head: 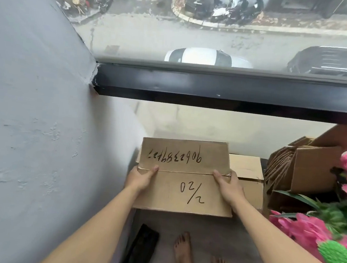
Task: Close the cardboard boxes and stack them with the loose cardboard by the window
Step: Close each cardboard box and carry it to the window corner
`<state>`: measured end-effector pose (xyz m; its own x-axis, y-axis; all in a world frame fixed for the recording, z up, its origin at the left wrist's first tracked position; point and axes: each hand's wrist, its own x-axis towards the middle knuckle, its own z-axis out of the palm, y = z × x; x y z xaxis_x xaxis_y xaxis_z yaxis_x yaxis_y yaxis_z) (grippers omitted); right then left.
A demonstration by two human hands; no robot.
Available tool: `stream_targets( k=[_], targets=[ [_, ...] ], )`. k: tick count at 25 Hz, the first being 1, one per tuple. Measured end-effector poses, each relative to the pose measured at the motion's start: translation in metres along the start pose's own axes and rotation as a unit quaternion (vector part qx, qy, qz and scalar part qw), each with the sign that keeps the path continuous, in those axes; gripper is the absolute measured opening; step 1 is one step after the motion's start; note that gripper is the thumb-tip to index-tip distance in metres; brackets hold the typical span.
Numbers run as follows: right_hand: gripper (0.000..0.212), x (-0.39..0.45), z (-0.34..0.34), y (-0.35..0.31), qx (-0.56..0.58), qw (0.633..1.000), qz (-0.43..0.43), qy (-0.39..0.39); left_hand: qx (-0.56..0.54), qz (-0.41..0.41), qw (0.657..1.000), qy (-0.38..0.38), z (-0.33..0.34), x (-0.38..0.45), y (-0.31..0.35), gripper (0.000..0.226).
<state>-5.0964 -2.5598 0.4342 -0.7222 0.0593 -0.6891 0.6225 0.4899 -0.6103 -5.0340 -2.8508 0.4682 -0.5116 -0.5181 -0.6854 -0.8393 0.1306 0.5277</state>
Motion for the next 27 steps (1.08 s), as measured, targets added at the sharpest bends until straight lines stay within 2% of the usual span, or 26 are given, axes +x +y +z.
stream_targets(
  k=[7,12,14,15,17,18,21,23,27],
  targets=[
    [0.068,0.055,0.056,0.023,-0.001,1.0,0.02,0.015,0.006,-0.027,1.0,0.007,0.013,0.085,-0.034,0.071],
    [0.076,0.077,0.077,0.035,-0.016,1.0,0.012,0.022,0.004,-0.019,1.0,0.016,0.025,0.122,-0.05,0.069],
    [0.077,0.077,0.078,0.037,-0.021,1.0,0.008,0.018,0.036,-0.016,0.999,0.038,0.031,0.118,-0.054,0.081],
    [0.077,0.076,0.077,0.037,-0.021,1.0,0.008,0.015,0.094,0.002,0.993,0.076,0.036,0.113,-0.056,0.088],
    [0.076,0.07,0.076,0.04,-0.015,1.0,0.013,0.011,0.248,0.088,0.95,0.169,0.046,0.097,-0.057,0.093],
    [0.075,0.067,0.076,0.042,-0.015,1.0,0.015,0.013,0.302,0.145,0.924,0.184,0.052,0.088,-0.056,0.092],
    [0.067,0.062,0.076,0.047,-0.014,0.999,0.025,0.023,0.417,0.284,0.855,0.124,0.076,0.07,-0.057,0.092],
    [0.062,0.061,0.078,0.048,-0.01,0.999,0.026,0.03,0.483,0.281,0.826,0.076,0.089,0.064,-0.064,0.097],
    [0.065,0.062,0.085,0.046,-0.017,0.998,0.034,0.053,0.5,0.252,0.827,0.047,0.09,0.073,-0.078,0.1]
  ],
)
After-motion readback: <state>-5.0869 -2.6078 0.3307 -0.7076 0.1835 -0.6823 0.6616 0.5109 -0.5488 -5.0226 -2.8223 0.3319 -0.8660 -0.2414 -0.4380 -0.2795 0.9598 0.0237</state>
